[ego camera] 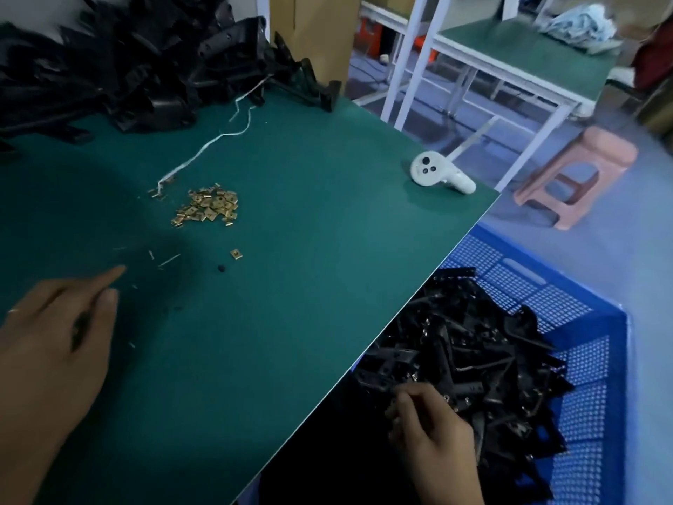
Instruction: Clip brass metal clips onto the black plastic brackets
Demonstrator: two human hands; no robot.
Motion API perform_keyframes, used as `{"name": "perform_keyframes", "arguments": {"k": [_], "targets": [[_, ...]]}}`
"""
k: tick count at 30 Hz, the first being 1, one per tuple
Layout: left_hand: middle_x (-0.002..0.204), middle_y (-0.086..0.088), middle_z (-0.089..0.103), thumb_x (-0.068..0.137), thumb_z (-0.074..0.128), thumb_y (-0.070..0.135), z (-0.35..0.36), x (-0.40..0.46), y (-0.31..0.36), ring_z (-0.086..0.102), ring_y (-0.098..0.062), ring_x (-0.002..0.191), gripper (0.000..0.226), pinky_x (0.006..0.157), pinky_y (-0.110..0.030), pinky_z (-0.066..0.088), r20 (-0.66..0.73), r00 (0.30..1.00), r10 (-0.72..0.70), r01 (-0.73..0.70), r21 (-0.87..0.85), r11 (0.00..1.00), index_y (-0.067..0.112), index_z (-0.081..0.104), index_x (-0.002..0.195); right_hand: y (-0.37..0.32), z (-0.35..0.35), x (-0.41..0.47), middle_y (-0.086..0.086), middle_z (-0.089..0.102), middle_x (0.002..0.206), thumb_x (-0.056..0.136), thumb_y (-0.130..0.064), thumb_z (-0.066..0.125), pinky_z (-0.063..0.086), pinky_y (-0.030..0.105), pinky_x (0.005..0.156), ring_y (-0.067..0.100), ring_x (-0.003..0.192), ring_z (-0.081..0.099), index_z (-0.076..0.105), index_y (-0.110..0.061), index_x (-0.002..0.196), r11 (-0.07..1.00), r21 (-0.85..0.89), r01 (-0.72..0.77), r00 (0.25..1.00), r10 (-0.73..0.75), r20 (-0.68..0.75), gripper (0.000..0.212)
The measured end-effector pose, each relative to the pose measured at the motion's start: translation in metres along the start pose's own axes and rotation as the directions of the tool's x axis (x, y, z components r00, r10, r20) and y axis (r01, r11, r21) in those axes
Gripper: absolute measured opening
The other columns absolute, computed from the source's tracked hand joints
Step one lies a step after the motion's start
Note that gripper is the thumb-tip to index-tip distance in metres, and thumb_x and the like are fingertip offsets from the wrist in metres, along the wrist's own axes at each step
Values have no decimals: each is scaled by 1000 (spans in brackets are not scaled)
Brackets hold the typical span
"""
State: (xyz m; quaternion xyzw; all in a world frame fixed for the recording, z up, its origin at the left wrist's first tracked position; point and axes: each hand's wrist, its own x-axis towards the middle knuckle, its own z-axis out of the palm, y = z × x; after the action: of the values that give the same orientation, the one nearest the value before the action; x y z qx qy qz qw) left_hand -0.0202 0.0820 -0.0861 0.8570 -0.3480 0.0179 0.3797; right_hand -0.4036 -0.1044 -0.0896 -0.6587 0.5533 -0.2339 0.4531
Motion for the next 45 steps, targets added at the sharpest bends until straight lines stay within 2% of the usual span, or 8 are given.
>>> {"name": "perform_keyframes", "arguments": {"k": [4,11,16,21,26,29,37,45], "targets": [[111,14,55,105,42,51,-6,-8,34,56,-15,99,38,82,-43,54,-107,994,7,8,135,991,37,62,133,-69,23,6,-7,74,75,93,-46,56,52,16,58,9,58,67,70,-35,101,931,69,358,934,-357,-20,20],[105,12,62,100,60,23,-14,-11,54,59,-11,98,26,83,-33,52,-126,992,31,-6,196,981,23,73,123,-157,121,74,-15,67,94,93,-27,76,43,10,79,2,88,61,70,-27,98,744,-128,656,747,-617,248,7],[104,10,61,101,58,24,-15,-8,47,58,-13,97,26,86,-38,53,-176,984,3,37,224,974,22,72,123,-171,172,103,2,60,101,92,-20,78,44,28,83,25,97,61,75,-10,105,701,-232,674,738,-633,232,17],[116,2,63,100,58,31,-36,31,17,57,-20,107,30,92,-40,54,-306,943,-128,221,293,930,21,70,126,-164,175,116,-9,57,90,86,-12,82,41,24,72,17,83,56,73,-19,91,663,-201,721,692,-687,221,13],[134,-21,53,96,67,36,-90,124,-41,50,-39,123,59,99,-47,47,-525,769,-364,553,261,792,7,49,145,-168,176,117,-17,57,89,83,-11,83,39,29,69,17,80,57,68,-28,86,668,-141,731,679,-692,245,23],[138,-24,49,97,69,35,-112,163,-68,48,-42,127,67,97,-52,47,-470,713,-520,666,224,711,4,38,147,-170,177,119,-17,60,89,81,-11,85,39,27,66,17,81,58,68,-30,84,683,-134,718,692,-677,250,26],[146,-22,41,106,50,18,-64,147,-32,60,-34,109,65,86,-38,55,-332,838,-433,517,229,825,7,19,162,-172,178,119,-16,63,87,82,-14,85,40,21,66,7,81,60,69,-31,86,714,-94,694,712,-661,236,23],[117,5,55,106,39,22,-38,41,48,58,-14,87,37,70,-31,52,-380,822,-423,416,-106,903,23,49,142,-174,166,114,-15,68,95,89,-12,79,41,3,79,-2,93,62,70,-31,91,772,130,622,745,-635,205,21]]}}
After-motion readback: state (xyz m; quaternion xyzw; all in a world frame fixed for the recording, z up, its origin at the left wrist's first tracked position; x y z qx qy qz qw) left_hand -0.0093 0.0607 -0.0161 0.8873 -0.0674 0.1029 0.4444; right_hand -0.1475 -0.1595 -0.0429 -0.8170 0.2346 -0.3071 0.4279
